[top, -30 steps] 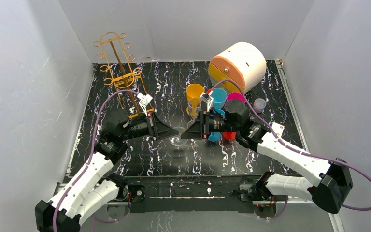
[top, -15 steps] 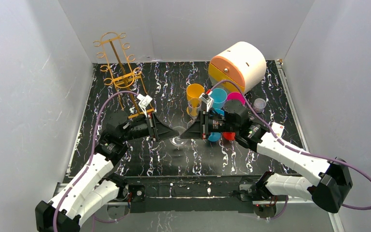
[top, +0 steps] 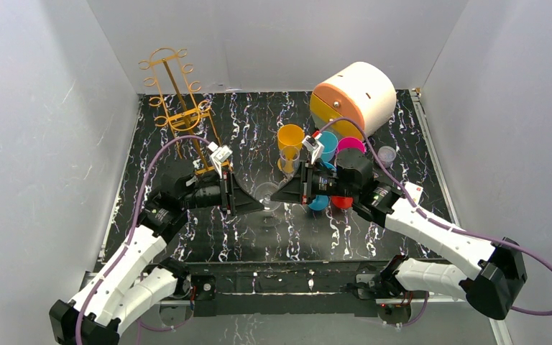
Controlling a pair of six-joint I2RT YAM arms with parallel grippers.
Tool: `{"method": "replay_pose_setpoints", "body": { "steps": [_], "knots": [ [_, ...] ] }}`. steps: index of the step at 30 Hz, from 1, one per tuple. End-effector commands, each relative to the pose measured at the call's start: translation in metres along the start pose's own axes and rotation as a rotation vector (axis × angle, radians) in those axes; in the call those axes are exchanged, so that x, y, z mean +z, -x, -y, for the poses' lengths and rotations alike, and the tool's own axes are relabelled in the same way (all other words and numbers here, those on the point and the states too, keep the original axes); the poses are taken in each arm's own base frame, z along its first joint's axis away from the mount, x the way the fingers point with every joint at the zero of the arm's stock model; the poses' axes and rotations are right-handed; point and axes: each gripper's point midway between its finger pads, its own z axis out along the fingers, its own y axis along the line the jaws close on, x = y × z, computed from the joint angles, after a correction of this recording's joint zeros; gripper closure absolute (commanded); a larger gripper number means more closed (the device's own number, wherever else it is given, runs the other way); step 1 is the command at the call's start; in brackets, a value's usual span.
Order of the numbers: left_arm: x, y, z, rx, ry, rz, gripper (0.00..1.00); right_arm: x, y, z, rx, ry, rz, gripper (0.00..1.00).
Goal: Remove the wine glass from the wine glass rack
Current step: Place the wine glass at the center of the board.
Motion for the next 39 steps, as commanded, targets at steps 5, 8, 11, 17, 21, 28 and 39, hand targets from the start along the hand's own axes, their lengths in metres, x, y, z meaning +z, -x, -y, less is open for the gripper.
{"method": "replay_pose_setpoints", "body": {
  "steps": [5,8,11,17,21,28,39],
  "knots": [
    [0.0,0.018,0.008,0.039,0.019,0.053,0.6,0.001,0.005,-0.02,-0.058,0.083,-0.004,0.99],
    [0.002,0.017,0.01,0.03,-0.002,0.04,0.79,0.001,0.004,-0.022,-0.063,0.093,-0.012,0.99],
    [0.005,0.01,0.01,0.017,-0.024,-0.004,0.92,0.0,0.004,-0.024,-0.069,0.102,-0.013,0.99],
    [0.007,0.009,0.015,0.032,-0.041,-0.018,0.84,0.0,0.002,-0.025,-0.08,0.115,-0.03,0.99],
    [0.009,0.005,0.015,0.033,-0.048,-0.034,0.89,0.001,-0.001,-0.024,-0.073,0.12,-0.045,0.99],
    [0.01,0.001,0.014,0.058,-0.047,-0.035,1.0,0.0,0.0,-0.025,-0.076,0.119,-0.038,0.89],
    [-0.009,-0.005,0.025,0.254,-0.069,0.042,1.0,-0.013,0.021,-0.03,-0.155,0.028,0.054,0.38]
  ]
}}
